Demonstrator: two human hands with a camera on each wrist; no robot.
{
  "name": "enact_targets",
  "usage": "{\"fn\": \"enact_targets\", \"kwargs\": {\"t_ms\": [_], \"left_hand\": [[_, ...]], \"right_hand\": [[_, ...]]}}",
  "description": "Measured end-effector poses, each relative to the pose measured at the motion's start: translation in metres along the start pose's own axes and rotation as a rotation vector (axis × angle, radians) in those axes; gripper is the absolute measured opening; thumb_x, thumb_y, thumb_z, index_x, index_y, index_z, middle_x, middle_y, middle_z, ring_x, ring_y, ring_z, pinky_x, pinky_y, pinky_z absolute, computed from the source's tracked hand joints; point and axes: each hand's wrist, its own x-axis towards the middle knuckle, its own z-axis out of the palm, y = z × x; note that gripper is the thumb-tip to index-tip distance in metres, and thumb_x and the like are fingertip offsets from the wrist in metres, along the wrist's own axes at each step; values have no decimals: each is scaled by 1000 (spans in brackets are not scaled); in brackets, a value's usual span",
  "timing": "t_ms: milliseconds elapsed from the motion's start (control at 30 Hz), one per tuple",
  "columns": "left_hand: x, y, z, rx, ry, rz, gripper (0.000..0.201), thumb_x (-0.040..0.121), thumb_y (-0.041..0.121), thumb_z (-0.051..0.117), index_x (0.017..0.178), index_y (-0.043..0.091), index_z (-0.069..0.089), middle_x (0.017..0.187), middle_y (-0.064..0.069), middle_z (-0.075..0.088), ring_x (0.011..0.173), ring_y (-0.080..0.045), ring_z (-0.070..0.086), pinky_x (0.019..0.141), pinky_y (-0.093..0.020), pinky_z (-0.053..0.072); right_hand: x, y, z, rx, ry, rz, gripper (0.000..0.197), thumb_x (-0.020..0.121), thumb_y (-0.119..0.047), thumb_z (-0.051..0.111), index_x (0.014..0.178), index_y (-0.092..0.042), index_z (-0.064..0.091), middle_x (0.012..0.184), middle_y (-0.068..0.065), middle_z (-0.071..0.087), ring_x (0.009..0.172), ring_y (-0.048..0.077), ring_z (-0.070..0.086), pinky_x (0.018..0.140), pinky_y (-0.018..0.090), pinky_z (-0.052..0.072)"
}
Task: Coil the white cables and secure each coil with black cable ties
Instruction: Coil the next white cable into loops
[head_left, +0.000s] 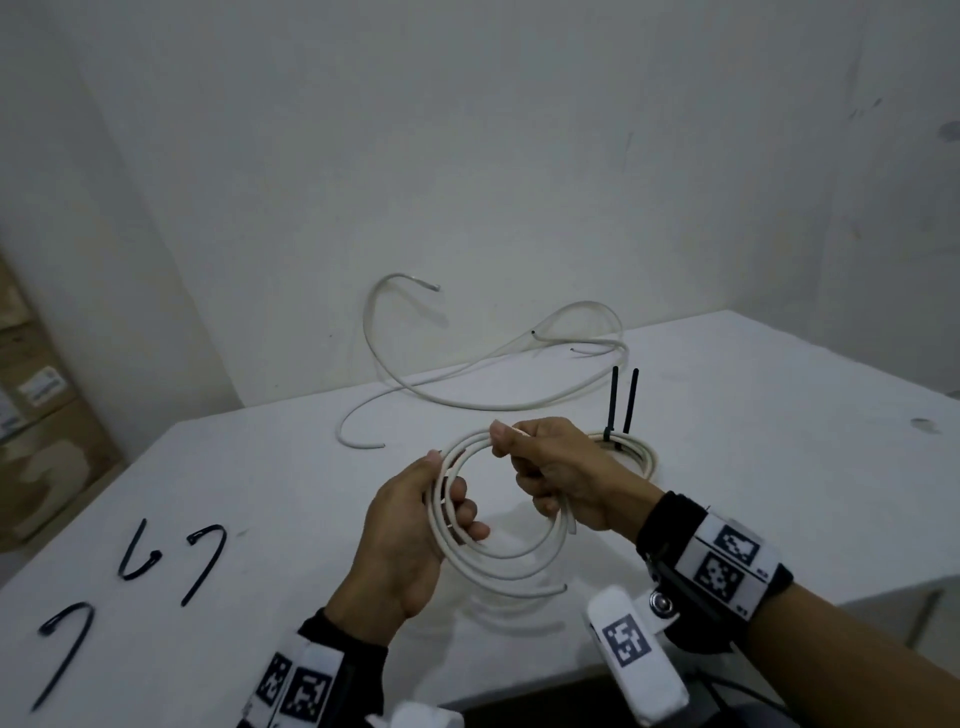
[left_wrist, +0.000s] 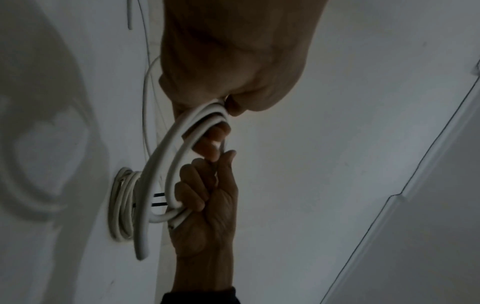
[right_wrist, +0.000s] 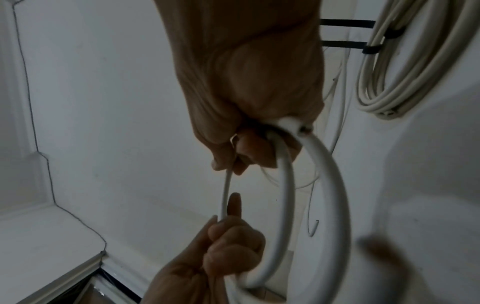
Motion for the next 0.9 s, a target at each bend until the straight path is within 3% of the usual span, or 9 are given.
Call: {"fn": "enact_targets", "kwargs": {"t_ms": [100, 200, 300, 367, 533, 600, 667, 767, 900], "left_hand": [[1, -8, 2, -78, 6, -25, 25, 101, 22, 40, 94, 3, 55, 57, -2, 48, 45, -12, 43, 40, -25, 43], [0, -10, -2, -198, -121, -123, 31, 99, 22, 38, 104, 0, 59, 60, -4, 45, 49, -15, 42, 44, -29, 45], [2, 4, -11, -201, -316, -219, 33, 88, 19, 38, 99, -3, 60, 63, -11, 46, 49, -23, 47, 55, -37, 52], [7, 10, -11, -138, -340, -230, 35, 84, 20, 36, 96, -3, 61, 59, -11, 44, 45, -23, 45, 54, -37, 52], [14, -2, 2, -48, -40, -92, 29, 94, 22, 36, 84, 6, 58, 44, 5, 23, 32, -8, 19, 33, -16, 21], [17, -7, 1, -106, 36, -81, 22, 95, 20, 38, 84, 10, 53, 42, 7, 23, 30, -7, 18, 31, -14, 17], [18, -8, -2, -183, 88, -71, 16, 96, 18, 39, 81, 14, 46, 43, 7, 24, 30, -6, 19, 31, -14, 17], [18, -9, -5, -234, 150, -25, 25, 96, 15, 40, 71, 17, 38, 43, 7, 25, 30, -6, 19, 31, -14, 15], [20, -8, -7, -269, 177, 11, 24, 95, 15, 42, 72, 18, 40, 43, 7, 24, 29, -6, 19, 31, -13, 14]], "right_hand": [[0, 5, 1, -35, 58, -41, 31, 90, -36, 60, 78, -9, 52, 49, -7, 29, 38, 7, 24, 34, 16, 26], [-2, 4, -4, -115, 60, -87, 31, 90, -34, 61, 77, -8, 53, 50, -2, 32, 37, 8, 25, 33, 16, 25], [-2, 1, -7, -138, -10, -69, 30, 89, -35, 62, 79, -8, 54, 50, -1, 30, 39, 9, 22, 35, 16, 19], [-1, -1, -6, -154, -29, -64, 31, 89, -34, 62, 84, -4, 57, 51, 0, 28, 39, 9, 21, 35, 16, 18], [1, -1, -1, -11, -78, -36, 30, 91, -35, 58, 77, -10, 48, 53, -3, 26, 43, 9, 20, 39, 18, 18], [1, 0, -4, 114, -96, 6, 24, 95, -31, 53, 79, -13, 47, 59, -1, 34, 46, 9, 29, 42, 21, 27], [-2, 3, -11, 164, -101, 16, 18, 97, -25, 48, 98, -8, 55, 68, 4, 52, 55, 13, 49, 52, 24, 42], [-10, 9, -26, 35, -92, -18, 23, 97, -20, 48, 109, -3, 59, 87, 13, 68, 75, 23, 65, 66, 31, 53], [-20, 12, -35, -125, -45, -44, 22, 95, -19, 54, 101, -1, 64, 84, 10, 69, 73, 22, 66, 55, 32, 55]]}}
